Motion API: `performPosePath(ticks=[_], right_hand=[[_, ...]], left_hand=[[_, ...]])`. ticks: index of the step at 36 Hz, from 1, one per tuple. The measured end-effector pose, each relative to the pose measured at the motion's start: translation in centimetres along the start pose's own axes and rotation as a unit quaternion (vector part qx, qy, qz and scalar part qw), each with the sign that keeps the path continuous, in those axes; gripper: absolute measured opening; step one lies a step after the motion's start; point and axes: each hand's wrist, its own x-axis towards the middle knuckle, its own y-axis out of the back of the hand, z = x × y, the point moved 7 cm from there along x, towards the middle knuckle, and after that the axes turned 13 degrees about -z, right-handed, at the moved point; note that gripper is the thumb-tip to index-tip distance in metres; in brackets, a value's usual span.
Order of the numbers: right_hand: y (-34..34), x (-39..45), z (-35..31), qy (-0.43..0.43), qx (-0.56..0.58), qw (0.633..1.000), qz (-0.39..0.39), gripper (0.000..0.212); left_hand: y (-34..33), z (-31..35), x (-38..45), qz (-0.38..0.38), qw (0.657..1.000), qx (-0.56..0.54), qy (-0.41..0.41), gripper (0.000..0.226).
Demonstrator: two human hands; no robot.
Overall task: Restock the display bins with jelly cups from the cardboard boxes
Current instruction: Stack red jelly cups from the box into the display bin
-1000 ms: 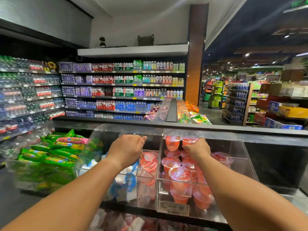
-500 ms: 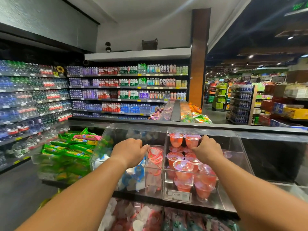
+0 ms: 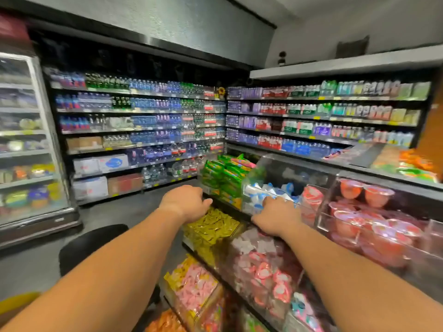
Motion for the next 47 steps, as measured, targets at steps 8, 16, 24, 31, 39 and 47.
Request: performPosePath(ticks=[8, 16, 24, 31, 39, 47], right_hand=[[-9.6, -4.1, -17.4, 0.139, 0.024, 0.984, -0.110, 0.064], [-18.5, -8.4, -30.3, 0.221, -0.007, 0.953, -0.209, 0.067], [-22.6, -5.6, -37.0, 0.224, 0.001, 0.946, -0.234, 0.069], [-27.1, 1.7, -41.5, 0.205, 0.002, 0.944, -0.259, 0.064], [-34.4, 15.4, -47.6, 0.192, -0.002, 0.930, -0.312, 0.064], [-44.7, 29.8, -53.8, 0.193, -0.036, 0.911, -0.361, 0.073]], left_hand=[[-6.8, -15.5, -11.3, -0.071, 0.983, -0.034, 0.165, 0.044], [-12.2, -26.4, -19.5, -0.113, 0.956, -0.058, 0.266, 0.045], [-14.1, -34.7, -19.2, -0.121, 0.948, -0.056, 0.288, 0.049], [-19.0, -40.8, -12.2, -0.152, 0.943, -0.079, 0.285, 0.045], [-26.6, -49.5, 0.5, -0.208, 0.926, -0.102, 0.298, 0.050], [-32.9, -57.7, 11.5, -0.260, 0.909, -0.148, 0.290, 0.053]])
